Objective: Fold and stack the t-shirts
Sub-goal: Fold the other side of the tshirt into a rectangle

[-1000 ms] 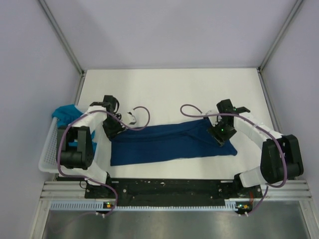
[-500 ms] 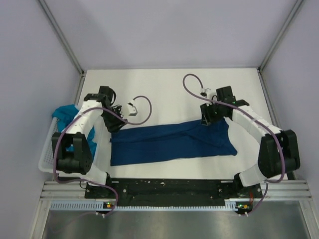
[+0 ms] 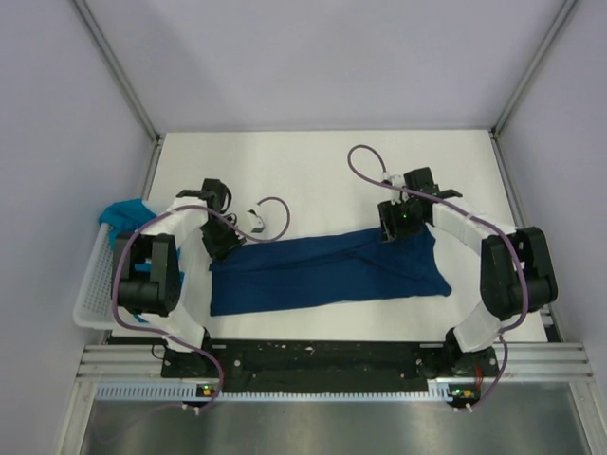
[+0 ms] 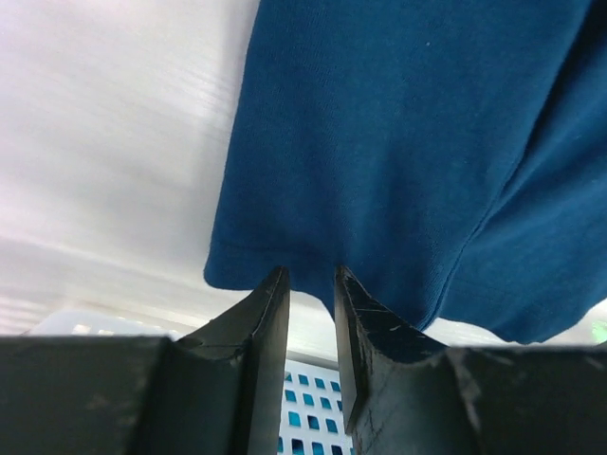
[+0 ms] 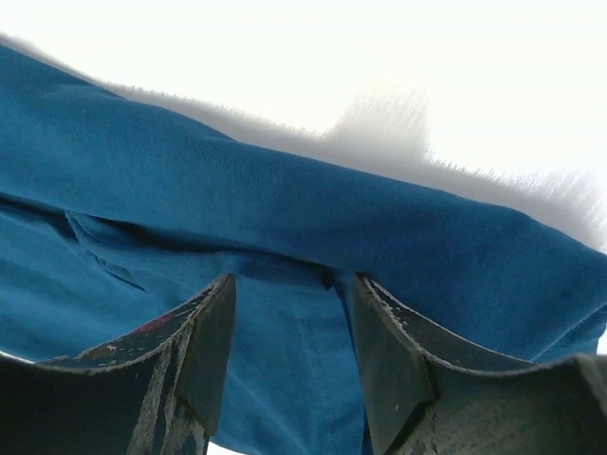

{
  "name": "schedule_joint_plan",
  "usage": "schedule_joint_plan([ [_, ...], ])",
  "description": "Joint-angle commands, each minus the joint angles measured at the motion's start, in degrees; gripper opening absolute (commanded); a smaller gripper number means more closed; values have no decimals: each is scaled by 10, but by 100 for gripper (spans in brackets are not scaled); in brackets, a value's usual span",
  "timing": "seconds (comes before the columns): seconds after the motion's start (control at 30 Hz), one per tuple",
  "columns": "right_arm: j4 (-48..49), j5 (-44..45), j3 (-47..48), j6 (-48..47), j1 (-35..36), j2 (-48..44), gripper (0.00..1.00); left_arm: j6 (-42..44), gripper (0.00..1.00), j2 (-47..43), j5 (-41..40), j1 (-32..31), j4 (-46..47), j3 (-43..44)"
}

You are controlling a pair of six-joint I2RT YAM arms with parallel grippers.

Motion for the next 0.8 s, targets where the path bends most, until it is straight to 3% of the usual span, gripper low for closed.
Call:
schedule_joint_plan([
  [0.0,33,-8,4,-9,8,18,52,-12,30,9,-26,-2,34,-16],
  [0.1,35,-37,14,-8,8,30,45,-11,29,12,-29,-2,36,-21],
  [0.3,21,-45,7,-8,8,15,10,-13,30,12,-34,-2,41,-27],
  [0.4,12,-56,-7,-7,8,-16,0,-12,30,11,-33,-2,40,-24],
  [0.57,-2,-102,-41,19,19,-72,0,-13,30,13,-34,-2,40,-15],
  [0.77,-48,-136,-76,59,81,-99,0,-13,30,11,-36,-2,41,-8],
])
